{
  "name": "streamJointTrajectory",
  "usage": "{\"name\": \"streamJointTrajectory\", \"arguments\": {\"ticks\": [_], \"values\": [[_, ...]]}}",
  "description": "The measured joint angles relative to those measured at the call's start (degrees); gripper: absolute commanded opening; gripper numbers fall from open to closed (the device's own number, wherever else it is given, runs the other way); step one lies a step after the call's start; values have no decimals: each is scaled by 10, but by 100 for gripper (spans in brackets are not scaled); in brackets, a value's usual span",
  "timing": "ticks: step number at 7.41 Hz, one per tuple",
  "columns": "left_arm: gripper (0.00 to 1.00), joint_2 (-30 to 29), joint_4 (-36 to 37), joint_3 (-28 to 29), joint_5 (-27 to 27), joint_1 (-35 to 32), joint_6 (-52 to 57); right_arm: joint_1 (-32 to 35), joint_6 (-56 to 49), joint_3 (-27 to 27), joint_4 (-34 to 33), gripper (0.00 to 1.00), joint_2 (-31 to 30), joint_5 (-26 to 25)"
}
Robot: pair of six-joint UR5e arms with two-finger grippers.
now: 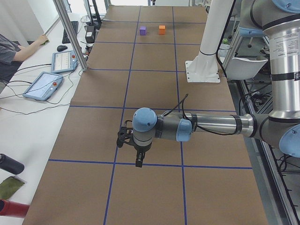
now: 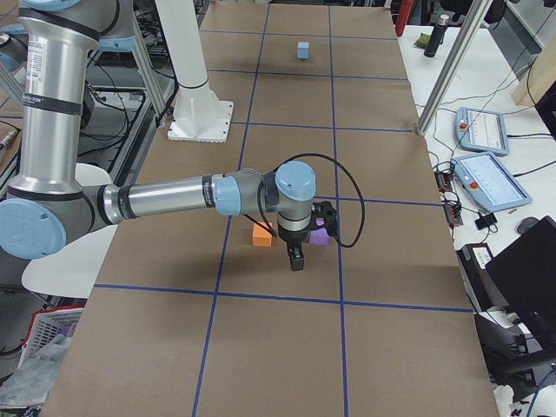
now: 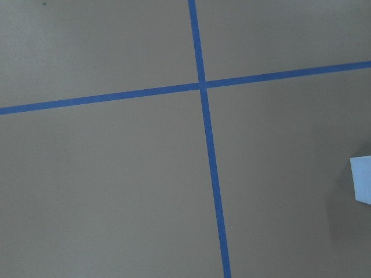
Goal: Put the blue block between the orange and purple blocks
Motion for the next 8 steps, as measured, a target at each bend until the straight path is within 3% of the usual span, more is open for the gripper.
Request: {"name": "streamJointTrajectory", "arguments": {"ticks": [5,8], "values": [[100,-16,-2,-4,2,14,1,0,0,1,0,100,2,0],[100,-62,-8,16,1,46,-38,-2,7,0,3,100,8,8]]}}
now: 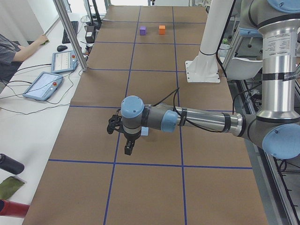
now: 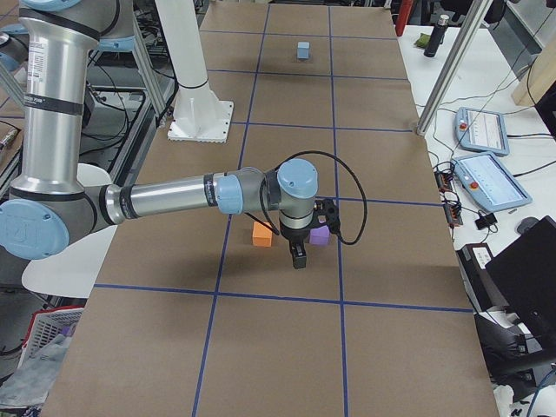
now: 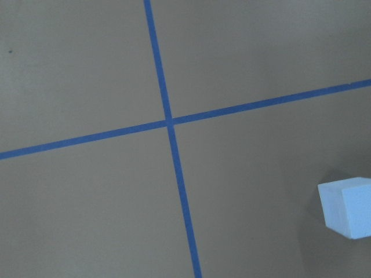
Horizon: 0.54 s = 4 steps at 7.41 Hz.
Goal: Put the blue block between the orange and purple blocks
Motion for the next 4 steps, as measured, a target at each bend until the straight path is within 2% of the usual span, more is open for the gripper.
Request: {"name": "streamJointTrajectory", "arguments": {"ticks": [2,4], "values": [[100,-10,-34,8,-3,43,-51,-12,40,-3,31,100,1,4],[100,-12,-85,12,-1,134,-158,-27,88,-5,75,100,-2,4]]}}
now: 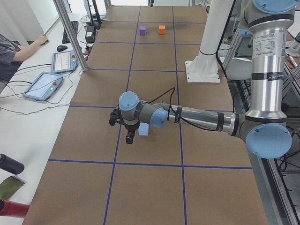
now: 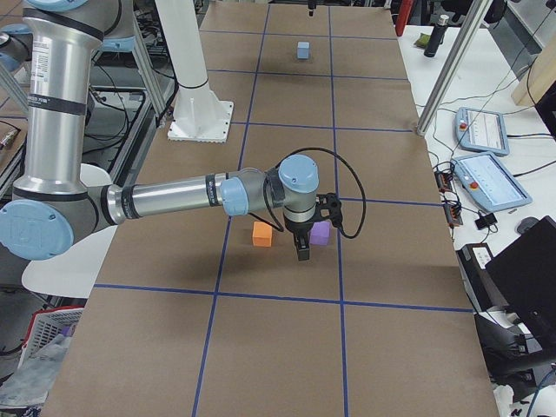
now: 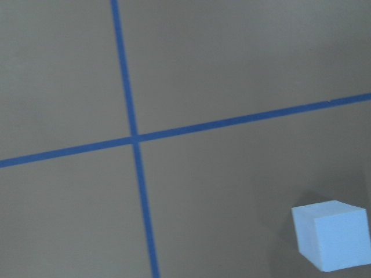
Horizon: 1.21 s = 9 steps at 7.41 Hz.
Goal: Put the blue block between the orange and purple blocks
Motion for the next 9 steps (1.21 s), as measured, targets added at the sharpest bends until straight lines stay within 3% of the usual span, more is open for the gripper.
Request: {"name": "streamJointTrajectory", "arguments": {"ticks": [3,6,7,8,9], "values": [[100,1,-138,12,52,123,-232,-3,12,0,15,100,-2,1],[99,1,-172,34,108,186,-287,-4,12,0,16,100,-4,1],[66,1,-173,42,111,196,-287,-4,12,0,16,100,-4,1],[23,0,-173,48,112,202,-287,-4,12,0,16,100,-4,1],[0,-1,-173,50,112,205,-287,-4,12,0,16,100,-4,1]]}}
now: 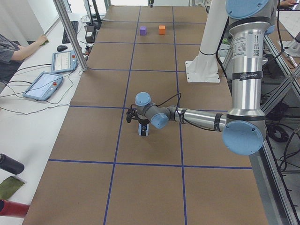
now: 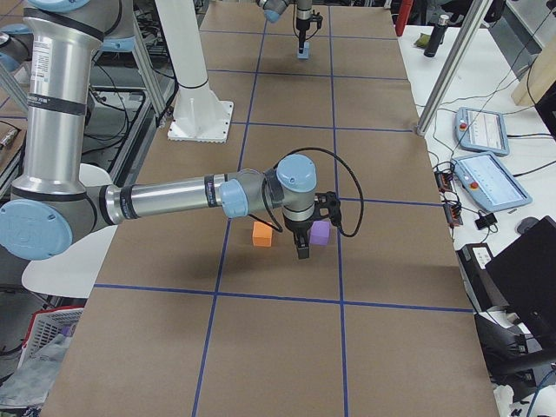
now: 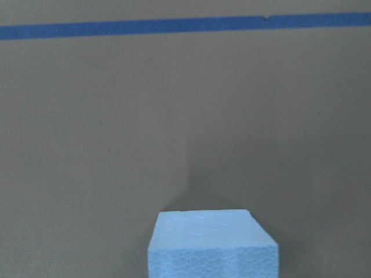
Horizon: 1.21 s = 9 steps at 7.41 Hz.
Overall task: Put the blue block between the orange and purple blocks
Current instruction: 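Reach the left gripper down to the light blue cube and grasp it, then carry the light blue cube with the left gripper toward the table center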
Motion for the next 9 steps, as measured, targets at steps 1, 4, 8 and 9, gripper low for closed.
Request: {"name": "streamJointTrajectory", "arguments": {"ticks": [1,4,8,9], "values": [[0,-2,0,0,0,1,1,0,0,0,0,100,0,0],[0,-46,35,-30,-5,1,-3,0,0,1,0,100,0,1],[0,-274,313,-86,0,50,-96,0,1,2,0,100,0,3],[0,-327,337,-81,17,93,-156,0,1,2,0,100,0,3]]}}
